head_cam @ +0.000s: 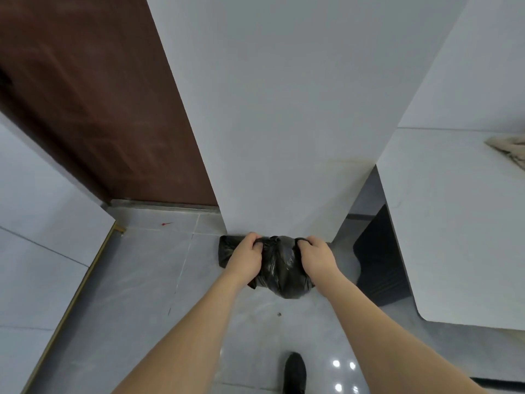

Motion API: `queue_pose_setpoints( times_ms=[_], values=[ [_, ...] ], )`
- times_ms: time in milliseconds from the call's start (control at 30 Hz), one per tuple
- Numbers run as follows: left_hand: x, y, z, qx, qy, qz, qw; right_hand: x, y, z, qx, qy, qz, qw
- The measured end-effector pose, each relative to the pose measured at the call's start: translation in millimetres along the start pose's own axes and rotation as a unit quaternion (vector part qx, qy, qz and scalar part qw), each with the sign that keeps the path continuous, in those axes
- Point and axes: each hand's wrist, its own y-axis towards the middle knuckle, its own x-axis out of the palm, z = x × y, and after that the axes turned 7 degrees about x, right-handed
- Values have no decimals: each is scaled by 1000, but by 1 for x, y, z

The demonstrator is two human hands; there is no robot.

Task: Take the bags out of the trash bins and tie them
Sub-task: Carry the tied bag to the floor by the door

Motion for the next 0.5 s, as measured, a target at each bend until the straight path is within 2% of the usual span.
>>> queue_pose_setpoints(
  times_ms=[133, 233, 367, 500],
  values=[
    [12, 60, -33, -36, -1, 4, 999, 24, 75, -1, 32, 10, -14, 999],
    [28, 120, -83, -53, 9, -8, 999, 55, 151, 11, 54, -8, -17, 998],
    [68, 213, -202, -76, 21, -26, 997, 126, 274, 73, 70, -19, -2, 997],
    [122, 307, -338, -73, 43, -56, 995, 202, 400, 178, 120, -5, 5, 993]
  ],
)
